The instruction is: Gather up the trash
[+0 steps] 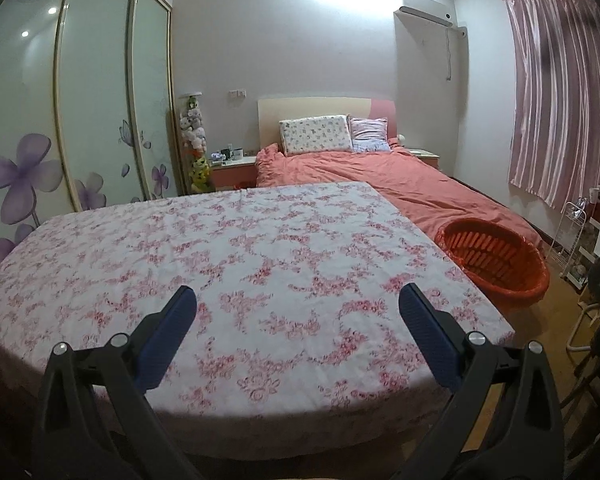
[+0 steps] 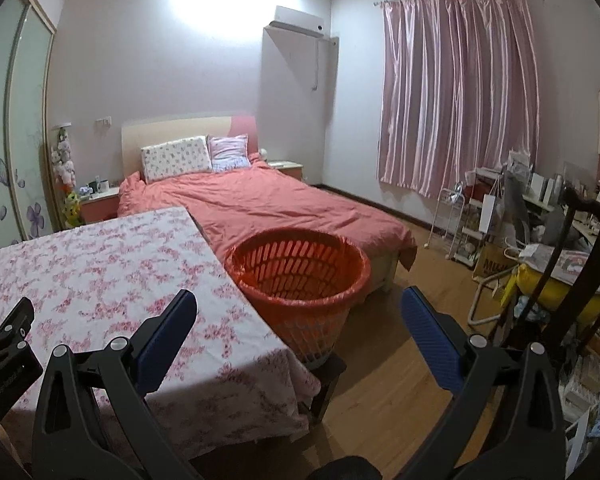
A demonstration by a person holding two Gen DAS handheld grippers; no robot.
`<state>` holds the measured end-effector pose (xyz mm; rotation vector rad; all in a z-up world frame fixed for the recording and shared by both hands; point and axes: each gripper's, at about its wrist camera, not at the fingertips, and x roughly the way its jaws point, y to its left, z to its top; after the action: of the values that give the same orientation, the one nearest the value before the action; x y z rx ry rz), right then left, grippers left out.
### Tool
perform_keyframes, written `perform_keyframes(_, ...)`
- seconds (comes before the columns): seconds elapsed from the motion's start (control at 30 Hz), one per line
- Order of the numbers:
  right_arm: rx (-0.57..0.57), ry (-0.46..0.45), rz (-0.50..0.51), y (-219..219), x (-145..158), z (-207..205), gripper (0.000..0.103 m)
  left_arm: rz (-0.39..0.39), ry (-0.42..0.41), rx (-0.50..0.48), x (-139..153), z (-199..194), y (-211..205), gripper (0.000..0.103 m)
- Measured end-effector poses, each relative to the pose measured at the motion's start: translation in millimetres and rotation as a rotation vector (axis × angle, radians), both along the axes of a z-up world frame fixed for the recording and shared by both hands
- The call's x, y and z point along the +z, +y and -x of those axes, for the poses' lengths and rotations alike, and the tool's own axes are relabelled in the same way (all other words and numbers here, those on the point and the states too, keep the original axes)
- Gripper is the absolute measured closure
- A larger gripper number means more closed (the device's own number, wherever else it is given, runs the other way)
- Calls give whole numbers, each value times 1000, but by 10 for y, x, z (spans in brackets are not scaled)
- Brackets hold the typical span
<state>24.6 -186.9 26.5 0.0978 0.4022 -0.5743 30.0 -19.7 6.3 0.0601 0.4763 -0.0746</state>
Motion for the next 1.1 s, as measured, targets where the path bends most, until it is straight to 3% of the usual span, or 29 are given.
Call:
perform_keyframes(0.77, -13, 85, -60, 120, -130, 63, 2, 22, 73, 16, -121, 81, 115, 4)
perform_keyframes(1.1, -12, 79, -57, 130, -113, 75, 2, 29, 52, 15, -57, 126, 115, 4)
